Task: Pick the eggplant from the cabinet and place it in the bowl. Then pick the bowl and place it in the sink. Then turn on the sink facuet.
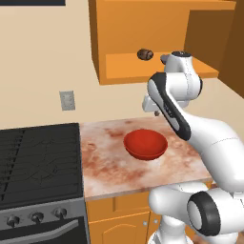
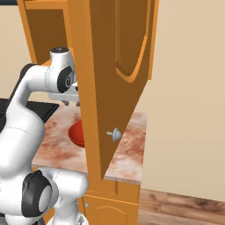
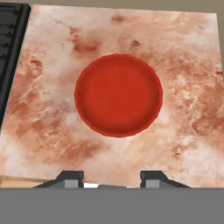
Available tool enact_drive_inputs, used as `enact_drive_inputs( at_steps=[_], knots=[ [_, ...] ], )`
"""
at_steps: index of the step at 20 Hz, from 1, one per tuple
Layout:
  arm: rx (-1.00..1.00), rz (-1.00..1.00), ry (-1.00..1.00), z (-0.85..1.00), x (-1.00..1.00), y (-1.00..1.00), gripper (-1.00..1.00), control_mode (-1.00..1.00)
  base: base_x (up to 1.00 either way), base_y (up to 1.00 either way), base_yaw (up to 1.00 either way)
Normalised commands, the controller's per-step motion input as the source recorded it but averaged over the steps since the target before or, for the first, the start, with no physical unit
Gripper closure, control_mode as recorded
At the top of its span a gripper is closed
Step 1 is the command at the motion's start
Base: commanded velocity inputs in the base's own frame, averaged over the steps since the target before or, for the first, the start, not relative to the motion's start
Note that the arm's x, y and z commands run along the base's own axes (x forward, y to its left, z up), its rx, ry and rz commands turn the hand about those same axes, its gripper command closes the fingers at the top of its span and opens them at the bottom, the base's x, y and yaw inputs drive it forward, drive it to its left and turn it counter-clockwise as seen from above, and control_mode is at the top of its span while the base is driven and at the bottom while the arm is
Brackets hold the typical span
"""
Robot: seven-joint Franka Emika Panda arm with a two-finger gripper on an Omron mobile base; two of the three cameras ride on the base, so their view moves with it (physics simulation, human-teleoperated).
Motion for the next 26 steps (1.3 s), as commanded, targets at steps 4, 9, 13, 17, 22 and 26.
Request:
enact_drive_inputs(
  at_steps=[4,9,13,17,22,26],
  knots=[
    [0.00,-0.01,-0.09,0.11,-0.18,-0.05,-1.00,-1.00,0.00,0.00,0.00],
    [-0.01,-0.06,-0.31,0.49,-0.36,-0.18,-1.00,-1.00,0.00,0.00,0.00],
    [0.00,-0.11,-0.35,0.59,-0.08,-0.48,-1.00,-1.00,0.00,0.00,0.00],
    [0.00,-0.12,-0.25,0.59,0.18,-0.61,-1.00,-1.00,0.00,0.00,0.00],
    [0.00,-0.13,-0.14,0.60,0.55,-0.43,-1.00,-1.00,0.00,0.00,0.00],
    [0.00,-0.12,-0.05,0.44,0.61,-0.16,-1.00,-1.00,0.00,0.00,0.00]
  ],
)
